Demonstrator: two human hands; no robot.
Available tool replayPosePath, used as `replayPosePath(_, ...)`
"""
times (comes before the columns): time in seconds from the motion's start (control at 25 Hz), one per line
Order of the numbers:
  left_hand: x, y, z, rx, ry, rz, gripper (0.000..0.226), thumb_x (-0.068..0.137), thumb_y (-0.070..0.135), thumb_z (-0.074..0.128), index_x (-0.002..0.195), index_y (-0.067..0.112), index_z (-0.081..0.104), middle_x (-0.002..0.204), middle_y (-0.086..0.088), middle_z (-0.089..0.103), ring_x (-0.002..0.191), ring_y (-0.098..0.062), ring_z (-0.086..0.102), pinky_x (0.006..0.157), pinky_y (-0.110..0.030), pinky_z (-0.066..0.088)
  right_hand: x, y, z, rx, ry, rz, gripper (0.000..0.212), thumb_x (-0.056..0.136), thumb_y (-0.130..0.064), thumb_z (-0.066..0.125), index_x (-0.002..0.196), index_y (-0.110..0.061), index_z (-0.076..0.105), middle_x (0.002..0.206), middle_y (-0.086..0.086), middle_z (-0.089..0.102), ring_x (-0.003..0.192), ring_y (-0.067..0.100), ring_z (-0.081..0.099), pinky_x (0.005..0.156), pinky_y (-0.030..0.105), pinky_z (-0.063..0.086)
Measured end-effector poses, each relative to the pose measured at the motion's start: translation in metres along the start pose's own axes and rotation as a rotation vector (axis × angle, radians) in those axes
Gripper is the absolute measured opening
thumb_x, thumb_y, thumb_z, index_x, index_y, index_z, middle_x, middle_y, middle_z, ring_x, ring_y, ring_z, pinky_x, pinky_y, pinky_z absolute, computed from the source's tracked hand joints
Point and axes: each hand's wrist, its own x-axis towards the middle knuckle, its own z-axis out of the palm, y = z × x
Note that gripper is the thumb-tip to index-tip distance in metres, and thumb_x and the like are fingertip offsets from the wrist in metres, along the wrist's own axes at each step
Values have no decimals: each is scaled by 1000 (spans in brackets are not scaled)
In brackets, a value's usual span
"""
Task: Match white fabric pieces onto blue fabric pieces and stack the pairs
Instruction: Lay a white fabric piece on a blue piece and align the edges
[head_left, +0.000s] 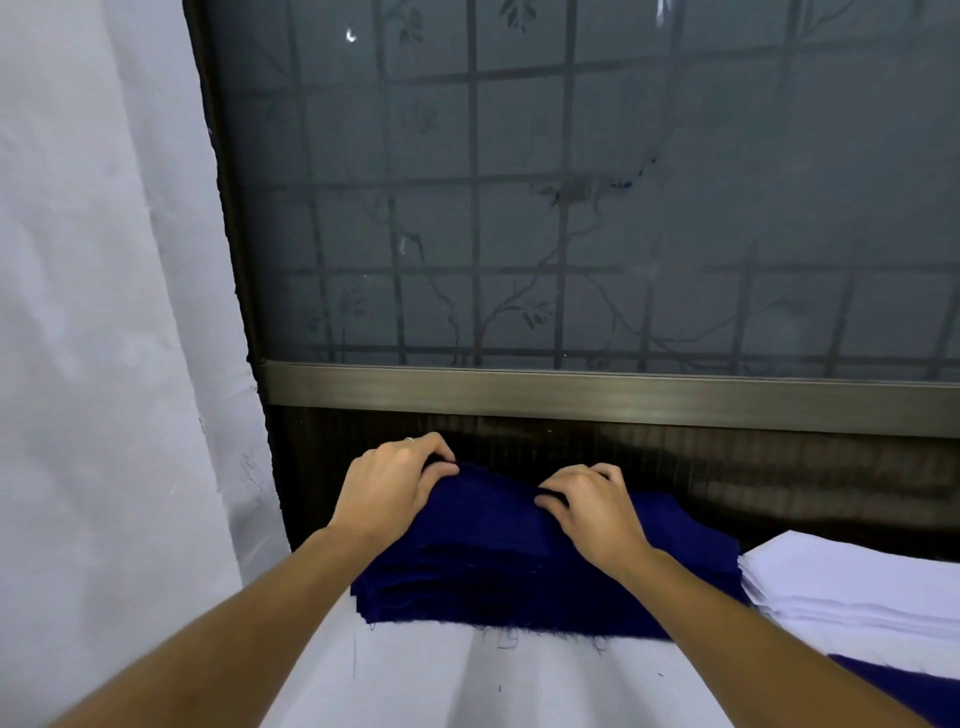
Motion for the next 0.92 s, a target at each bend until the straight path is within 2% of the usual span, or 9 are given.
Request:
replayPosePath(0.08, 3, 1, -8, -8, 35, -83, 22, 99, 53, 52, 109, 36, 62, 95, 15, 65, 83, -9, 64, 71, -30, 54, -7, 15, -18, 15, -16, 47, 24, 102, -40, 53, 117, -36, 71, 114, -18, 69, 111, 4, 56, 106, 30, 25)
replayPosePath(0.24, 4, 3, -20, -93, 15, -190, 23, 96, 56, 56, 104, 35, 61, 90, 11, 67, 82, -10, 62, 72, -34, 54, -31, 52, -62, 118, -63, 167, 20, 99, -36, 61, 112, -30, 75, 105, -13, 74, 104, 10, 65, 105, 35, 41)
replayPosePath(0.36, 3, 12, -26, -99, -15, -178, 21, 95, 56, 57, 101, 36, 62, 91, 11, 67, 83, -8, 61, 71, -32, 53, -53, 74, -93, 186, -144, 258, 15, 99, -29, 62, 103, -27, 76, 100, -12, 75, 100, 11, 66, 95, 33, 49)
replayPosePath(0.44, 0, 23, -30, -112, -32, -168, 20, 96, 54, 57, 101, 35, 62, 93, 10, 68, 85, -9, 62, 76, -36, 56, -72, 85, -113, 269, -195, 315, 14, 99, -24, 62, 93, -26, 74, 92, -8, 75, 91, 15, 68, 82, 29, 52)
replayPosePath(0.52, -4, 34, -34, -135, -77, -173, 20, 96, 53, 57, 102, 35, 63, 96, 10, 68, 90, -11, 62, 81, -39, 57, -93, 94, -133, 369, -210, 371, 20, 100, -22, 61, 87, -17, 75, 83, 2, 76, 80, 22, 70, 74, 33, 53)
replayPosePath(0.64, -15, 48, -35, -158, -182, -189, 23, 95, 55, 57, 101, 35, 66, 98, 11, 67, 93, -10, 62, 81, -37, 57, -130, 102, -157, 511, -189, 465, 24, 99, -23, 63, 87, -6, 74, 80, 10, 76, 74, 27, 72, 68, 34, 53)
replayPosePath(0.8, -46, 72, -28, -298, -359, -226, 32, 94, 58, 53, 94, 31, 71, 89, 10, 71, 81, -9, 68, 75, -30, 59, -189, 107, -175, 549, -185, 592, 29, 97, -28, 67, 85, -2, 72, 75, 12, 75, 61, 17, 66, 60, 27, 48)
replayPosePath(0.92, -80, 88, -12, -430, -461, -300, 27, 91, 48, 64, 87, 24, 76, 86, 6, 74, 78, -11, 72, 66, -21, 55, -235, 109, -182, 545, -195, 650, 33, 96, -28, 68, 71, -6, 68, 62, 4, 69, 52, 11, 59, 53, 21, 41)
